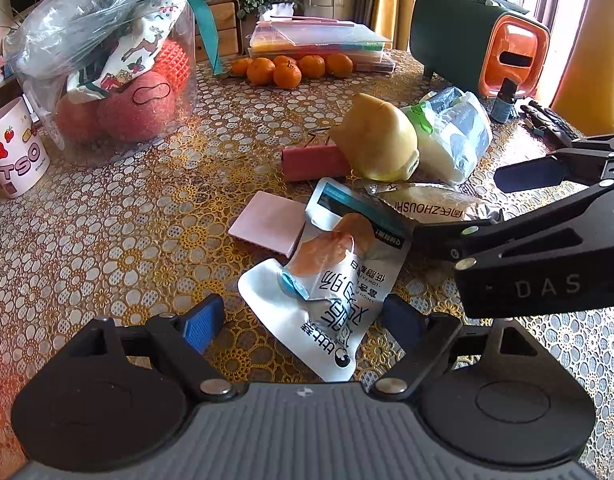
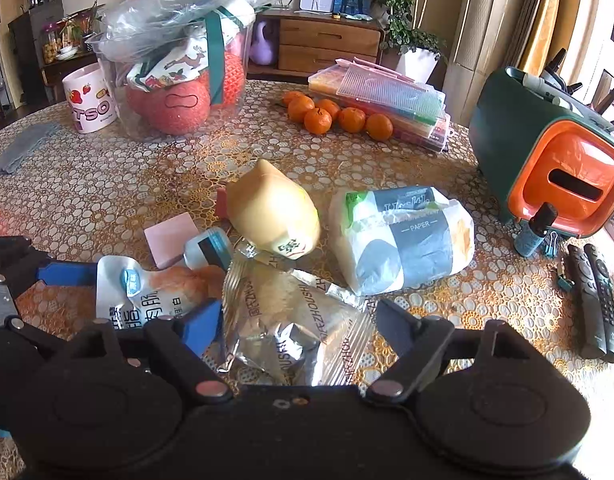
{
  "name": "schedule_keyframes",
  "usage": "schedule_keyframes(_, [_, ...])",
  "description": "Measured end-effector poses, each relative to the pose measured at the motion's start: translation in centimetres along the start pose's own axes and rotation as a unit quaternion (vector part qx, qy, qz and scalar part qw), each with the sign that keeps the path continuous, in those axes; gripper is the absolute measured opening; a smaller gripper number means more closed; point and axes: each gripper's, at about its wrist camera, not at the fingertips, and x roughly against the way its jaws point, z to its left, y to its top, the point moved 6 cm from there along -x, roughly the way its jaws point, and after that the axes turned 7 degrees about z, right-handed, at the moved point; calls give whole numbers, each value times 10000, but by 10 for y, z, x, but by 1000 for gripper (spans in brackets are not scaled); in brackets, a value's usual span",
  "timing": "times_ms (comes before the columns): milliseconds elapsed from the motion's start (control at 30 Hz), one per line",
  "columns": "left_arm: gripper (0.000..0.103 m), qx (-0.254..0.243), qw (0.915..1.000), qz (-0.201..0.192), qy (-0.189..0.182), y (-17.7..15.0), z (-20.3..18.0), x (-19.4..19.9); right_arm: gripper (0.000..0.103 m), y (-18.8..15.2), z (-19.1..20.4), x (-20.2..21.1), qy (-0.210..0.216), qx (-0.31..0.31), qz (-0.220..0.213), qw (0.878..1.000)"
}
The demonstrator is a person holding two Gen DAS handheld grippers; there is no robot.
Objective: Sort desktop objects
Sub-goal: 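Grasp the silver foil snack bag with the right tool while the left tool grasps the white pouch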
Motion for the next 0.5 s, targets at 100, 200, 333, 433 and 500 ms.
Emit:
schedule_keyframes(100, [87, -31, 10000, -44, 23, 4, -2, -2, 83, 0, 1, -6, 14, -27, 66, 10000])
schedule_keyframes(200, [87, -51, 10000, -82, 5, 6, -3, -4, 83, 0, 0, -10, 31, -92, 112, 9999])
schedule_keyframes(333, [86, -57, 9999, -117, -36, 7, -4, -5, 83, -1, -3, -15, 96, -247, 177, 9995])
schedule_keyframes(433, [83, -72, 9998, -151, -69, 7, -5, -5, 81, -3, -5, -17, 162, -350, 218, 9990])
schedule_keyframes(500, [79, -115, 9997, -169, -107, 7, -6, -4, 79, -4, -7, -19, 237, -436, 267, 9984])
